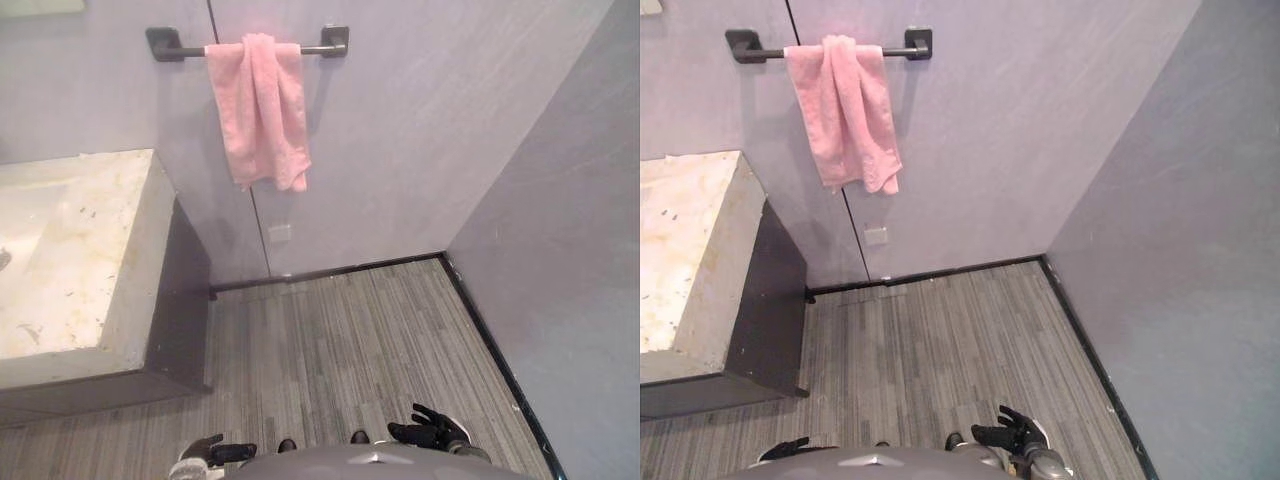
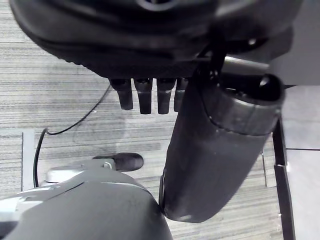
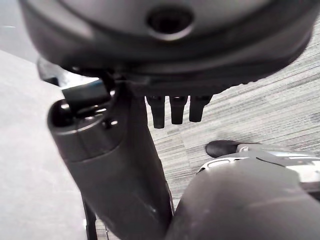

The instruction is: Organize the bathroom.

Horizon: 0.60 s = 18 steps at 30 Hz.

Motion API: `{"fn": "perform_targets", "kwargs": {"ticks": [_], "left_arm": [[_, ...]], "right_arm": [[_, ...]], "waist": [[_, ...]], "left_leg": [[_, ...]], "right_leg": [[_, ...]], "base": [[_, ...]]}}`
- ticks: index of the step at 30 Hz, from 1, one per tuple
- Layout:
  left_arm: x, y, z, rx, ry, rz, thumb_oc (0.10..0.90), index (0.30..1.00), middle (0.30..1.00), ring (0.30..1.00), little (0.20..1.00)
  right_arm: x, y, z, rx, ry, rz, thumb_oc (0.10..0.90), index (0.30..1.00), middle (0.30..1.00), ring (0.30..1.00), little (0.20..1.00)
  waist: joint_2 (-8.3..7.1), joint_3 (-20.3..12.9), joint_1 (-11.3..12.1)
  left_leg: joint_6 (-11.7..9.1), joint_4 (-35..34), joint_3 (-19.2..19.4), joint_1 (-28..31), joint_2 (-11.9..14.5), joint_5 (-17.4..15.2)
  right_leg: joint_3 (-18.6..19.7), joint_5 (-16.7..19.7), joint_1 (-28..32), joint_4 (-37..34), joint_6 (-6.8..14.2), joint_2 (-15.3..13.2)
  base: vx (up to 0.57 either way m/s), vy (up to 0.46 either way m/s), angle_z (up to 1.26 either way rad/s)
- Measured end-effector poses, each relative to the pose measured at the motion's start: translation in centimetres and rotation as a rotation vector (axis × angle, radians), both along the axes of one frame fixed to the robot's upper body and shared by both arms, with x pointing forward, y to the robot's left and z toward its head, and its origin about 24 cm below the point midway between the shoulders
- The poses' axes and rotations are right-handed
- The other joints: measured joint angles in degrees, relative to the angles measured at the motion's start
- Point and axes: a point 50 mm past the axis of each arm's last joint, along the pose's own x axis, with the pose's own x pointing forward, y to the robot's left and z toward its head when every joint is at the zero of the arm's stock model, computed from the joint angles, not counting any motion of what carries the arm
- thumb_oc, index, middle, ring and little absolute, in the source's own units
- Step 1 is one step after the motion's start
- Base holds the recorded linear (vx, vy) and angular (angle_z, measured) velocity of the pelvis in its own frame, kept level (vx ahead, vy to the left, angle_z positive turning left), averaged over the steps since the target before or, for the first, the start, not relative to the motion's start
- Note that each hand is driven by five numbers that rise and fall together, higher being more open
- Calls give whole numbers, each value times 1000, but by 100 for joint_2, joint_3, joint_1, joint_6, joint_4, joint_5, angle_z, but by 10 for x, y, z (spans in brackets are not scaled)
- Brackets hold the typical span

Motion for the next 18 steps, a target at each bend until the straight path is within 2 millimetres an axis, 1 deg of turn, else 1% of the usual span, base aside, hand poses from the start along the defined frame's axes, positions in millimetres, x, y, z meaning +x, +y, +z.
{"fn": "perform_targets", "kwargs": {"ticks": [3,6,18], "left_arm": [[3,0,1,4,-7,-23,800,900,900,900,900],[9,0,2,2,-21,-42,800,900,900,900,900],[10,-1,1,-7,-21,-47,800,900,900,900,900]], "right_arm": [[1,0,0,0,-3,-1,800,900,900,900,900],[2,0,1,1,-7,-3,800,900,900,900,900],[4,0,1,1,-8,0,800,900,900,900,900]], "waist": [[1,48,1],[7,102,0],[3,102,3]], "left_leg": [[0,0,2,1,0,0],[0,0,2,1,-2,0],[-1,0,-1,17,-2,1]], "right_leg": [[1,0,0,0,0,0],[1,1,1,0,-1,0],[-4,2,22,0,-2,-1]], "base": [[0,0,0],[0,0,0],[0,0,0]]}}
